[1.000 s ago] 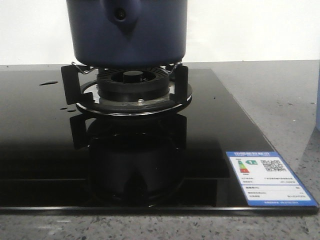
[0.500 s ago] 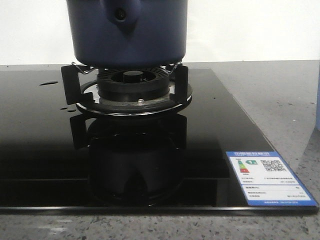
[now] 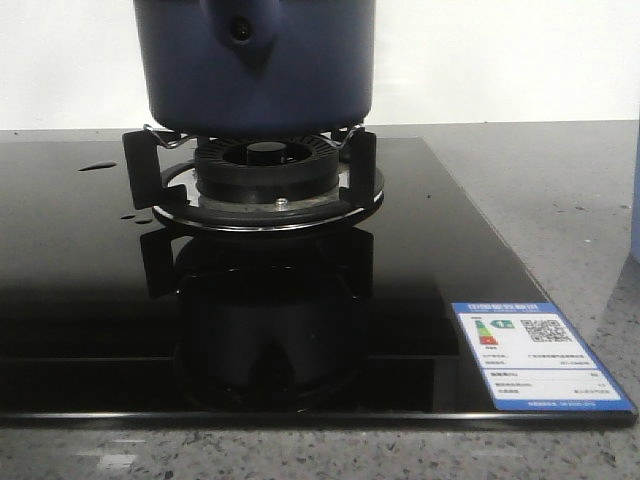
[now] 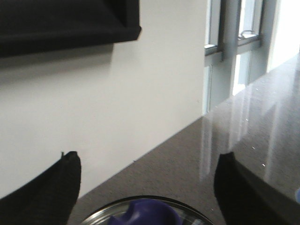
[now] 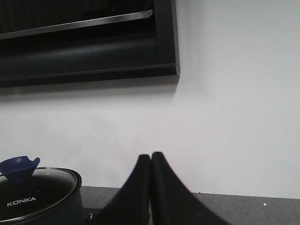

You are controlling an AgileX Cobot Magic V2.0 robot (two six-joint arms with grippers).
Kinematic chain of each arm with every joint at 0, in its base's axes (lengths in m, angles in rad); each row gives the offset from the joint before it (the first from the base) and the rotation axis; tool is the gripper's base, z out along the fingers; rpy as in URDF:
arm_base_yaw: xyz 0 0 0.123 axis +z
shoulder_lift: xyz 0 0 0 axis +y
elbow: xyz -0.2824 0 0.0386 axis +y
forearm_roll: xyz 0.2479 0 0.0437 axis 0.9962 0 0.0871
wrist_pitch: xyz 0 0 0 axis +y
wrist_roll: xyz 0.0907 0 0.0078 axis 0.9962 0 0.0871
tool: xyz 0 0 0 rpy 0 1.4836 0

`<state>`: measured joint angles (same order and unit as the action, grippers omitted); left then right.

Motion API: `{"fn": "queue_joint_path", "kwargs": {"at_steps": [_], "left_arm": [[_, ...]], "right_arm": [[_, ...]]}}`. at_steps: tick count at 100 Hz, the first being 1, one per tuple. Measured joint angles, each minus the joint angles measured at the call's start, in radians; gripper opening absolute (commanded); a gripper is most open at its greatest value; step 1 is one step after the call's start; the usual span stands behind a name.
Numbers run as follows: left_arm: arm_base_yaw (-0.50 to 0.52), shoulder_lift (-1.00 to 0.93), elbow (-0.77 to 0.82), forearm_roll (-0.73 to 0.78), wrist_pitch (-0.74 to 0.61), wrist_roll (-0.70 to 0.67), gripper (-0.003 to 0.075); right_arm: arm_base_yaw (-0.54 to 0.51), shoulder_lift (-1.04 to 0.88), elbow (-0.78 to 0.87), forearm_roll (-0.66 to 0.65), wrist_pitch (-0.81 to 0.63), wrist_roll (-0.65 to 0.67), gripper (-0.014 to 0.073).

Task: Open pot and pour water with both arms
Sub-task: 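Lower the held lid onto the pot and release it with the left gripper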

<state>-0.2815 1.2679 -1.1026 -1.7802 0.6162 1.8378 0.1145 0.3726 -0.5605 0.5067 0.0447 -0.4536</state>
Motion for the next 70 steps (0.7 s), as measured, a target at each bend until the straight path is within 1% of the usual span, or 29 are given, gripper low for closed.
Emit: {"fn": "queue_joint_path", "kwargs": {"at_steps": [10,20,27,39,41,47,56,70], "left_arm": [[0.037,-0.103,0.05,0.007,-0.033,-0.026,0.0373],[0.076,-0.218,0.134,0.009,-0.074,-0.062,0.0272],[0.096,-0.311,0.21,0.011,-0.121,-0.076,0.018],[0.112,-0.482,0.348,0.011,-0.223,-0.085,-0.0003],[0.114,-0.511,0.372,0.011,-0.241,-0.087,-0.0022],[0.114,-0.596,0.431,0.016,-0.279,-0.089,-0.0019],[0.114,-0.693,0.511,0.041,-0.293,-0.09,-0.0019],[0.114,-0.816,0.62,0.053,-0.333,-0.171,-0.0019]], "right_arm": [[0.0,0.0,0.0,-0.021,0.02,0.0,-0.0069],[0.0,0.0,0.0,-0.038,0.069,-0.002,-0.0069],[0.0,0.0,0.0,-0.062,0.122,-0.002,-0.0068],[0.0,-0.021,0.0,-0.11,0.238,-0.002,-0.0067],[0.0,-0.026,0.0,-0.115,0.261,-0.002,-0.0067],[0.0,-0.05,0.0,-0.126,0.328,-0.002,-0.0067],[0.0,-0.094,0.0,-0.13,0.407,-0.002,-0.0067],[0.0,-0.167,0.0,-0.133,0.492,-0.002,-0.0067]]}}
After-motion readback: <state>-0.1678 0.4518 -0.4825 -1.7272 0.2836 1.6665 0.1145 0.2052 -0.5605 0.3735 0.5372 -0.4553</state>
